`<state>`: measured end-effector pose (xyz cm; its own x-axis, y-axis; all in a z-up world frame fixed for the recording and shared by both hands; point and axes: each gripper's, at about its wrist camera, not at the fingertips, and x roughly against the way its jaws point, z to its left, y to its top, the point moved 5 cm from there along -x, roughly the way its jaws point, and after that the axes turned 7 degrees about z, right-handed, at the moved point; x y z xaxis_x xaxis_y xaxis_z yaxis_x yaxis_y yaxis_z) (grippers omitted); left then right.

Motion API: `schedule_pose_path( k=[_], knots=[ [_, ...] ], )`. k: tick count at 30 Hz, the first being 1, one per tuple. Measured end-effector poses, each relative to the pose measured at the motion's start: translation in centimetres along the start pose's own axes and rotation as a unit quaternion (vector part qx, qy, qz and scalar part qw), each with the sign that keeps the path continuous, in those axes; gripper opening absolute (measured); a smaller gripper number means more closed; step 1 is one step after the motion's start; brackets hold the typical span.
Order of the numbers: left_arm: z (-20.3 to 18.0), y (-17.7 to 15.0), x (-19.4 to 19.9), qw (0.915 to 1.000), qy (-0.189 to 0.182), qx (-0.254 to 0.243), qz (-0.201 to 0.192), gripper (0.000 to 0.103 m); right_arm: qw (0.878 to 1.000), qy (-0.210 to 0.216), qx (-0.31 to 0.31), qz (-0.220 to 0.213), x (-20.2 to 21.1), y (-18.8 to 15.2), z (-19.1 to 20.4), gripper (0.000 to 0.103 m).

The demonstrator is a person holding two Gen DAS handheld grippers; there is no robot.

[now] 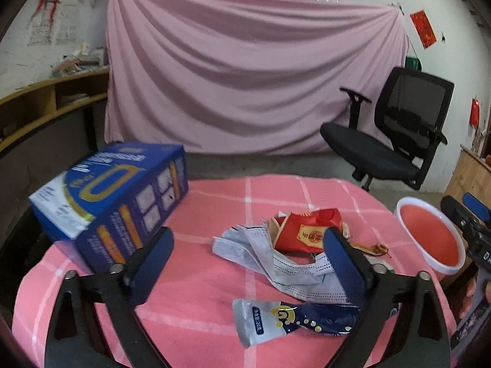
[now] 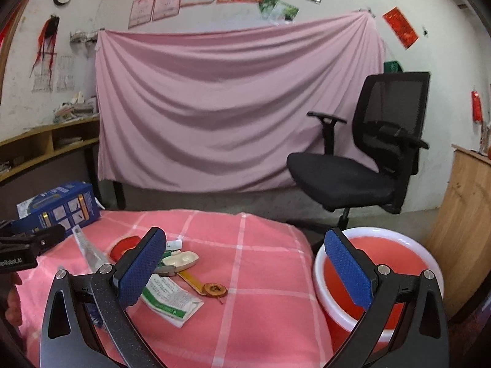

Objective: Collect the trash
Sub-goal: 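Grasp the grey mask with left while right grasps the brown cap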

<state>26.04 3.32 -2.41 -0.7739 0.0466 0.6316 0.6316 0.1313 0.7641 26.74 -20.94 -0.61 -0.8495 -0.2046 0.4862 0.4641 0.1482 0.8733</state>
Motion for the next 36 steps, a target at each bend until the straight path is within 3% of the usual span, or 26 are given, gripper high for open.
schedule_pose_path(
  k=[1,3,6,10,13,15,21,23,27,32,36],
  knots=[
    [-0.1,-0.1,-0.4,1.0,-0.002,-0.002,0.009,0.083,1.0,0.004,0.001,0.008,-0.4,0.0,0.0,0.103],
    [-0.1,-0.4,-1.7,0.9994,-0.003,-0.003,0.033,0.061,0.999,0.015,0.006,0.037,-1.9,-0.4,-0.1,0.103],
    [-0.1,-0.9,-3.4,0.9973,-0.012,-0.003,0.072,0.052,0.994,0.041,0.009,0.097,-4.2,-1.7,-0.2,0.103],
    [0.2,-1.0,-4.5,0.9943,-0.034,0.01,0.101,0.038,0.984,0.081,-0.008,0.158,-6.4,-3.2,-0.4,0.085],
    [0.5,-1.3,-5.1,0.9916,-0.046,0.018,0.12,0.031,0.976,0.1,-0.002,0.191,-7.4,-3.8,0.1,0.081],
    [0.7,-1.3,-5.4,0.9892,-0.053,0.025,0.135,0.021,0.971,0.113,0.005,0.211,-8.0,-4.2,0.5,0.077],
    [1.4,-1.2,-5.3,0.9853,-0.07,0.034,0.152,0.012,0.96,0.138,0.017,0.244,-9.2,-5.0,1.1,0.049],
    [1.5,-1.1,-5.2,0.9852,-0.072,0.033,0.152,0.007,0.959,0.14,0.013,0.247,-9.3,-5.1,0.9,0.048],
    [1.8,-1.1,-4.9,0.986,-0.072,0.03,0.148,0.003,0.959,0.141,0.007,0.245,-9.3,-5.0,0.8,0.03],
    [1.1,-0.9,-4.7,0.9889,-0.07,0.027,0.128,0.001,0.961,0.136,0.021,0.239,-9.0,-4.8,1.2,0.029],
    [0.9,-0.4,-2.4,0.9956,-0.055,0.013,0.074,0.001,0.969,0.126,0.034,0.21,-8.1,-4.3,1.5,0.029]
  ],
)
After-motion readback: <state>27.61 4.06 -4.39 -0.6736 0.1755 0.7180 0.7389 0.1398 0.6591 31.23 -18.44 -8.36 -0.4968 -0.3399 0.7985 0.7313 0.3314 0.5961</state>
